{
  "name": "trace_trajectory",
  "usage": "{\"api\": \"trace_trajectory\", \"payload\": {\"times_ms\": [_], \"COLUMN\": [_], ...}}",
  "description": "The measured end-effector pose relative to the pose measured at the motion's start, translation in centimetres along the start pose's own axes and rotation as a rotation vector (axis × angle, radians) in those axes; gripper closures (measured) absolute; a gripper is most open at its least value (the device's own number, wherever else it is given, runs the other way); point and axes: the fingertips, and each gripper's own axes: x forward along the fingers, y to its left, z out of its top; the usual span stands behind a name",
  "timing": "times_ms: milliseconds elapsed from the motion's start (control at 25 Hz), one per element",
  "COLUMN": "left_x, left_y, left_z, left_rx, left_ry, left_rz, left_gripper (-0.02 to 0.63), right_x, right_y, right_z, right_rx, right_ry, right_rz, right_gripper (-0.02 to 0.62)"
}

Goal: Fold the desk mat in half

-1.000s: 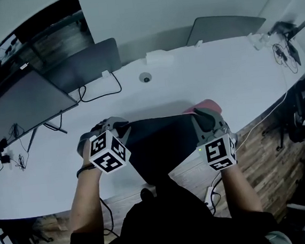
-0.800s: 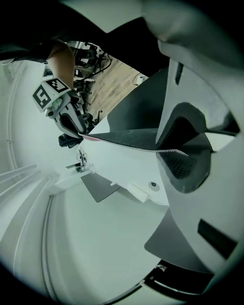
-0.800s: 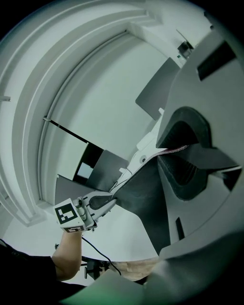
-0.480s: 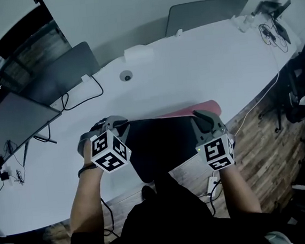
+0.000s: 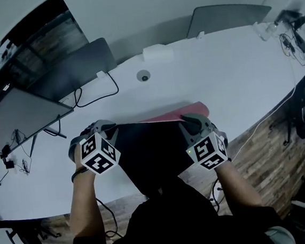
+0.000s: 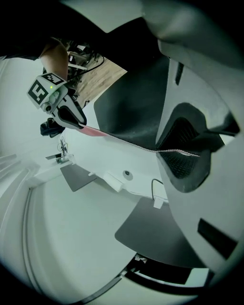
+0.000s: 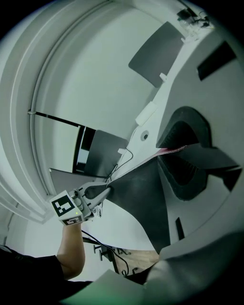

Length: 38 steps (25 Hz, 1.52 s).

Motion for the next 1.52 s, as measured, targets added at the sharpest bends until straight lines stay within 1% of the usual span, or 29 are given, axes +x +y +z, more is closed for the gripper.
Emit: {"api": "trace_trajectory", "payload": {"times_ms": [120, 200, 280, 440, 600, 680, 720, 760, 840, 960, 1080, 1160, 1280, 1400, 1520], "left_x": [-0.2, 0.3, 1.0, 2.8, 5.0, 6.0, 6.4, 6.8, 7.7, 9.0, 9.6, 9.6, 9.4, 8.8, 7.2], "left_y": [1.5, 2.8, 3.7, 4.6, 4.9, 4.7, 4.7, 4.7, 4.8, 5.0, 5.4, 5.5, 4.5, 2.7, -0.4], "left_z": [-1.6, -1.9, -1.5, -0.5, -1.1, -1.5, -1.5, -1.5, -1.5, -2.1, -2.5, -2.6, -2.8, -3.0, -2.8], "left_rx": [-0.037, -0.039, -0.038, -0.028, -0.028, -0.045, -0.056, -0.065, -0.071, -0.040, -0.015, -0.020, -0.045, -0.073, -0.143], "left_ry": [0.006, 0.012, 0.015, 0.010, 0.052, 0.060, 0.056, 0.050, 0.044, 0.080, 0.114, 0.119, 0.102, 0.071, -0.005], "left_rz": [0.035, 0.066, 0.078, 0.055, 0.038, 0.024, 0.018, 0.017, 0.022, 0.025, 0.051, 0.060, 0.041, 0.030, -0.003], "left_gripper": [0.581, 0.581, 0.581, 0.580, 0.580, 0.580, 0.580, 0.581, 0.581, 0.581, 0.580, 0.572, 0.566, 0.540, 0.523], "right_x": [1.9, 3.0, 3.7, 5.0, 6.2, 6.8, 7.2, 7.6, 8.8, 10.2, 10.6, 10.6, 10.2, 9.6, 7.8], "right_y": [0.6, 0.3, -0.4, -2.2, -4.3, -5.7, -6.1, -6.3, -6.1, -4.9, -4.0, -3.6, -2.8, -1.5, 0.8], "right_z": [1.0, 1.3, 1.1, -0.3, -1.8, -2.5, -2.9, -3.3, -4.3, -5.2, -6.0, -6.5, -6.8, -6.5, -5.4], "right_rx": [-0.034, -0.047, -0.056, -0.040, -0.009, 0.010, 0.020, 0.027, 0.026, 0.016, 0.043, 0.058, 0.060, 0.048, 0.017], "right_ry": [0.002, 0.014, 0.035, 0.067, 0.083, 0.090, 0.095, 0.103, 0.130, 0.152, 0.152, 0.159, 0.161, 0.158, 0.149], "right_rz": [0.063, 0.082, 0.091, 0.110, 0.098, 0.084, 0.087, 0.097, 0.127, 0.162, 0.178, 0.186, 0.198, 0.202, 0.197], "right_gripper": [0.551, 0.551, 0.551, 0.543, 0.532, 0.555, 0.581, 0.589, 0.590, 0.589, 0.589, 0.589, 0.581, 0.563, 0.551]}}
